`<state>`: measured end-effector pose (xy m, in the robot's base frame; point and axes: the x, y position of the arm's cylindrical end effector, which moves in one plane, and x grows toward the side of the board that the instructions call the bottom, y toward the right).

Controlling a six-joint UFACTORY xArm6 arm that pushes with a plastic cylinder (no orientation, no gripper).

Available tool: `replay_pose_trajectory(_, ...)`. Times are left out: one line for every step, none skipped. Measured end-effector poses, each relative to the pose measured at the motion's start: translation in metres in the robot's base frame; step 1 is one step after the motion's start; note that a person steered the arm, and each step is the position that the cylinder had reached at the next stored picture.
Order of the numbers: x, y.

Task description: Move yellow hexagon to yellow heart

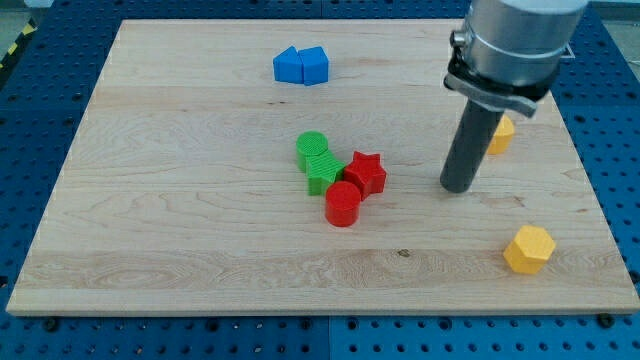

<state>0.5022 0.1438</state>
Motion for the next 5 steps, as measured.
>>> replay_pose_trajectory(0.03,0.0)
replay_pose_trajectory(0.082,0.001)
replay_pose_trajectory(0.116,0.018)
replay_pose_trajectory(0.116,0.034)
replay_pose_trajectory(0.115,0.056)
